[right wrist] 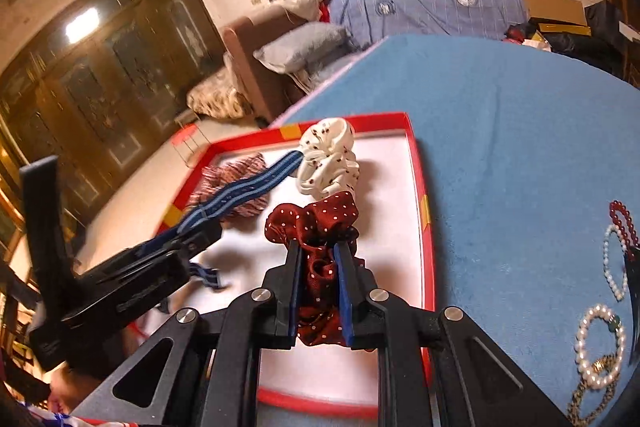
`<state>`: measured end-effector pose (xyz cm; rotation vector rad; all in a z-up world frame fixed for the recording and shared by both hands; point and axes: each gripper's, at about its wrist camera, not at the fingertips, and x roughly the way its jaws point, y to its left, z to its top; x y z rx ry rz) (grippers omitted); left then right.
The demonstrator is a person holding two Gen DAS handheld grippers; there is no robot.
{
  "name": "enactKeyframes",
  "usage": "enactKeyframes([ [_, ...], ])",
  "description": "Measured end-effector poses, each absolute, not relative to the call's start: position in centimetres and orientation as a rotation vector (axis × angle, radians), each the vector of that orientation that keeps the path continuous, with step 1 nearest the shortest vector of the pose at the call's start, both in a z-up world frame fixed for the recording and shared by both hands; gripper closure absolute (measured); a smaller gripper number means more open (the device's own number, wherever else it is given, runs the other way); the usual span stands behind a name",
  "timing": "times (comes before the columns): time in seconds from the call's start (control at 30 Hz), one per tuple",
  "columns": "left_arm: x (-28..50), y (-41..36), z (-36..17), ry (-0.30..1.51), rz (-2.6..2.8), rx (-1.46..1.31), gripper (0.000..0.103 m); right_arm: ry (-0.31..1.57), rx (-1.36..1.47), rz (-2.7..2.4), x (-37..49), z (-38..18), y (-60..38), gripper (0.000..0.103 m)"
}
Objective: Organize jewelry
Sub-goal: 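Lower watch and scrunchie into the box and open both tools, then move both tools back to the remaining jewelry on the blanket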
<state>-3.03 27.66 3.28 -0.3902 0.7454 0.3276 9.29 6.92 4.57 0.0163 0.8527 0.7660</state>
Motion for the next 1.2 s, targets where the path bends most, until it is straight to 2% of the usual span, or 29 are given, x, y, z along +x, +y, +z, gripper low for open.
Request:
enactKeyframes([
  [0.37,-2.0,27.4,3.0,0.778,0.298,-0.380,0.053,0.899,-0.035,0.674,12.4,2.8,10.2,0.081],
  [0.43,-2.0,27.2,3.0,0.775,0.288,-0.375,0.053,0.902,-0.030,0.674,12.5,2.8,9.9,0.069],
  [0.47,-1.9,27.1,3.1,0.774,0.287,-0.373,0.053,0.902,-0.022,0.680,12.5,2.9,9.7,0.059],
  [0.5,-1.9,27.0,3.2,0.771,0.283,-0.372,0.053,0.895,-0.009,0.685,12.4,3.1,9.4,0.056],
  [0.87,-3.6,26.2,5.9,0.705,0.270,-0.373,0.051,0.801,0.094,0.727,10.0,6.1,4.1,0.056],
  [1.2,-3.7,21.3,8.9,0.652,0.186,-0.284,0.051,0.684,0.225,0.599,9.3,8.6,-7.9,0.056],
])
